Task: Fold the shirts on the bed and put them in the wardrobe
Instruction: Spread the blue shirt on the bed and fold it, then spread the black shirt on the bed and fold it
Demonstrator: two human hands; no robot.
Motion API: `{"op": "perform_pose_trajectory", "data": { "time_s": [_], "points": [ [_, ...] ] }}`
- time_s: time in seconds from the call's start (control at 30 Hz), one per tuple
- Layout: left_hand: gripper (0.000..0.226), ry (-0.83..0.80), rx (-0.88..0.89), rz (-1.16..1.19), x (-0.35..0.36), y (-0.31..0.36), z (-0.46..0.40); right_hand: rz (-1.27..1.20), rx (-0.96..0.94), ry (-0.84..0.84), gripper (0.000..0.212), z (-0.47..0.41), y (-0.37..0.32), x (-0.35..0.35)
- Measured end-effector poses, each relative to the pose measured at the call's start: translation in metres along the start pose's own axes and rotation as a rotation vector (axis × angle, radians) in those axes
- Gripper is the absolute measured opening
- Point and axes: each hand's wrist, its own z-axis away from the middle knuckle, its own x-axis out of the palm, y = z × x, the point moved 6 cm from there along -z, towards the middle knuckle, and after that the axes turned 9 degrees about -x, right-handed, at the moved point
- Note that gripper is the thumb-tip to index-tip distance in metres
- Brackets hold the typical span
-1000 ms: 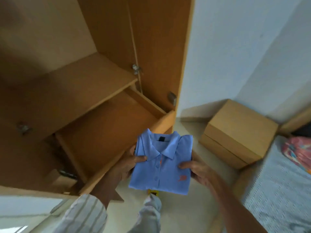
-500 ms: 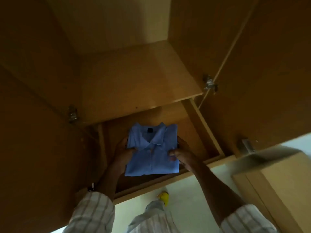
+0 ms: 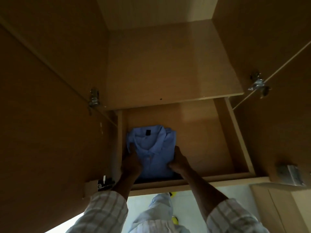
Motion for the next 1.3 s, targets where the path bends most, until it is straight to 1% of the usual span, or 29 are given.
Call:
{"op": "perform_pose_trajectory", "data": {
  "time_s": [0.03, 0.07, 0.1, 0.13, 0.17, 0.2, 0.27, 0.3, 0.33, 0.4, 0.43, 0.47, 0.53, 0.63, 0.67, 0.73, 0.8, 0.87, 0.93, 0.97, 1.0, 1.03, 1.1, 1.17, 1.23, 1.3],
  "points": [
    [0.077, -0.119, -0.068, -0.107, 0.012, 0.001, 0.008, 0.038, 0.003, -0.006, 0.083, 0.001, -0.001, -0.001],
    [0.062, -0.148, 0.005, -0.180, 0.012, 0.009, 0.013, 0.064, 0.005, -0.003, 0.082, 0.001, -0.003, -0.002],
    [0.047, -0.135, 0.086, -0.260, 0.012, 0.016, 0.019, 0.087, -0.003, -0.001, 0.081, 0.000, -0.003, -0.002],
    [0.039, -0.169, 0.148, -0.289, 0.014, 0.017, 0.024, 0.119, -0.013, -0.001, 0.080, -0.001, -0.004, -0.002],
    [0.037, -0.220, 0.212, -0.431, 0.014, 0.019, 0.030, 0.132, -0.011, 0.002, 0.080, 0.001, -0.005, -0.003],
    [0.037, -0.251, 0.272, -0.482, 0.016, 0.018, 0.030, 0.140, -0.004, 0.004, 0.079, 0.001, -0.006, -0.004],
    [0.035, -0.293, 0.292, -0.657, 0.014, 0.018, 0.035, 0.151, 0.020, 0.021, 0.071, 0.007, -0.002, -0.011],
    [0.030, -0.277, 0.276, -0.643, 0.008, 0.019, 0.033, 0.168, 0.010, 0.025, 0.066, 0.009, -0.004, -0.015],
    [0.026, -0.240, 0.365, -0.583, 0.009, 0.025, 0.033, 0.191, 0.006, 0.037, 0.060, 0.014, -0.002, -0.022],
    [0.031, -0.214, 0.470, -0.643, 0.009, 0.035, 0.033, 0.274, -0.027, 0.068, 0.049, 0.026, -0.004, -0.038],
    [0.030, -0.234, 0.511, -0.659, 0.006, 0.044, 0.038, 0.326, -0.045, 0.092, 0.045, 0.035, -0.005, -0.048],
    [0.030, -0.186, 0.576, -0.622, 0.001, 0.059, 0.047, 0.375, -0.061, 0.125, 0.042, 0.045, -0.004, -0.057],
    [0.030, -0.184, 0.653, -0.492, -0.006, 0.089, 0.072, 0.432, -0.107, 0.249, 0.040, 0.067, -0.001, -0.075],
    [0.030, -0.209, 0.887, -0.394, 0.002, 0.125, 0.124, 0.376, -0.137, 0.520, 0.039, 0.121, 0.016, -0.095],
    [0.034, -0.222, 0.960, -0.379, 0.007, 0.130, 0.139, 0.370, -0.146, 0.603, 0.038, 0.140, 0.023, -0.097],
    [0.042, -0.231, 1.143, -0.356, 0.014, 0.133, 0.177, 0.349, -0.110, 0.719, 0.038, 0.182, 0.046, -0.092],
    [0.037, -0.221, 1.319, -0.333, 0.016, 0.128, 0.219, 0.278, -0.029, 0.796, 0.041, 0.226, 0.077, -0.076],
    [0.036, -0.233, 1.457, -0.305, 0.021, 0.109, 0.262, 0.205, 0.048, 0.874, 0.044, 0.276, 0.114, -0.049],
    [0.038, -0.268, 1.603, -0.305, 0.025, 0.072, 0.321, 0.108, 0.147, 0.965, 0.046, 0.343, 0.159, 0.001],
    [0.039, -0.289, 1.638, -0.312, 0.029, 0.059, 0.335, 0.075, 0.175, 0.980, 0.046, 0.359, 0.173, 0.019],
    [0.041, -0.338, 1.711, -0.325, 0.034, 0.032, 0.367, 0.025, 0.245, 1.019, 0.047, 0.396, 0.195, 0.053],
    [0.044, -0.368, 1.754, -0.361, 0.039, 0.014, 0.383, -0.002, 0.293, 1.041, 0.047, 0.418, 0.207, 0.076],
    [0.049, -0.470, 1.880, -0.458, 0.053, -0.051, 0.444, -0.119, 0.450, 1.069, 0.048, 0.490, 0.248, 0.153],
    [0.052, -0.586, 1.907, -0.565, 0.062, -0.098, 0.475, -0.189, 0.572, 1.043, 0.051, 0.530, 0.276, 0.215],
    [0.055, -0.709, 1.989, -0.688, 0.074, -0.163, 0.516, -0.336, 0.736, 1.018, 0.051, 0.579, 0.307, 0.298],
    [0.058, -0.820, 2.049, -0.827, 0.085, -0.223, 0.547, -0.477, 0.858, 1.022, 0.050, 0.617, 0.331, 0.376]
  ]
}}
